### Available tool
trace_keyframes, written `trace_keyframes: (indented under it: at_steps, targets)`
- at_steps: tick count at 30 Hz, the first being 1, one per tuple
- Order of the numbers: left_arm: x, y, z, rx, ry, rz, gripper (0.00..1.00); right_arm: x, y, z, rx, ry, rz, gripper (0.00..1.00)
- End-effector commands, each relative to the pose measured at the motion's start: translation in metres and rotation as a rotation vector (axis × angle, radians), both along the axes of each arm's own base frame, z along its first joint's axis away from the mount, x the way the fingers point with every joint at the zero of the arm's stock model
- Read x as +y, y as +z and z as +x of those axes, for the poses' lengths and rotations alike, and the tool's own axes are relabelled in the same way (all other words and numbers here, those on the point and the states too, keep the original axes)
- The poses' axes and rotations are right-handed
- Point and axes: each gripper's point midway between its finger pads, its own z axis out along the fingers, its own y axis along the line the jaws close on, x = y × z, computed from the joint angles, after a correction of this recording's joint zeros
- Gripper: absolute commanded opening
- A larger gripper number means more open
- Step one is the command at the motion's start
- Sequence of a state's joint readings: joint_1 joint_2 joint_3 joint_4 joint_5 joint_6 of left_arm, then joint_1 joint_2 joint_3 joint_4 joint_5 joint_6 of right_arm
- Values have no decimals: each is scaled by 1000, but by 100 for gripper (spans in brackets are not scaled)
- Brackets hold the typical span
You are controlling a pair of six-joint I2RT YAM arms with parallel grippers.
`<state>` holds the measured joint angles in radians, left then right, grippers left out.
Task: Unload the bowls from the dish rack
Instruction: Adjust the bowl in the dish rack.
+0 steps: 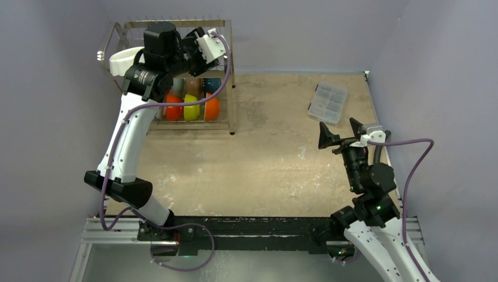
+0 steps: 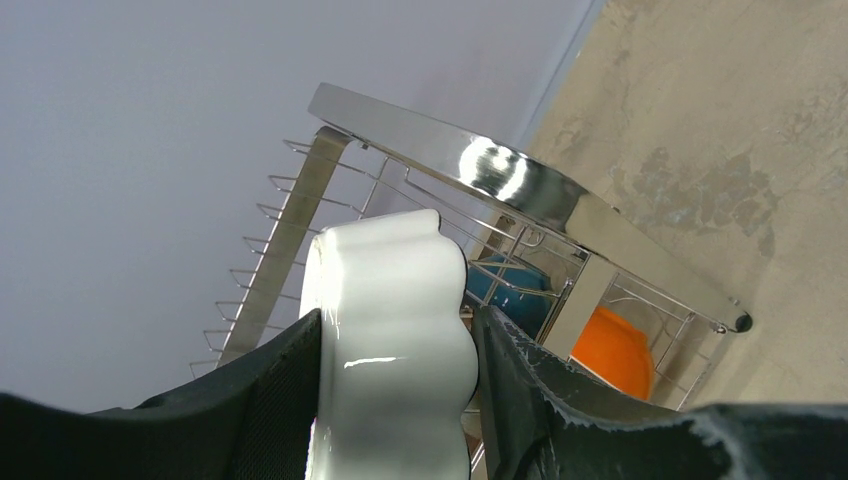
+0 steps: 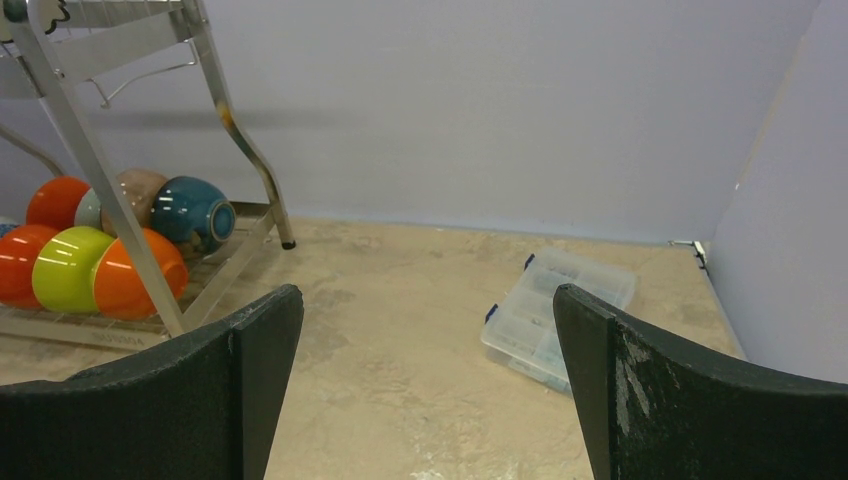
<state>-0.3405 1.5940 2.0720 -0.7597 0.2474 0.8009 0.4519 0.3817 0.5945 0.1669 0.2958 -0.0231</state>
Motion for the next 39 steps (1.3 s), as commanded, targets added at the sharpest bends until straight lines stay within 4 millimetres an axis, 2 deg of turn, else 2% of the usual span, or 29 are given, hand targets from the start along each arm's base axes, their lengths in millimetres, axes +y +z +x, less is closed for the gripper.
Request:
trace_keyframes:
  at_steps: [1,4,12,26,39]
  targets:
    - [8,62,-7,-218,-4,8,0,-1,24,-5,-55,5,12,99]
    - [11,62,0,-231,23,8,0,-1,24,-5,-55,4,11,99]
    - [10,79,14,-301,72,-89,0,1,23,-4,-52,12,8,99]
    - [19,101,25,-394,176,-304,0,15,31,-2,-25,80,-22,99]
    - [38,127,29,-459,303,-629,0,25,30,1,-8,124,-38,99]
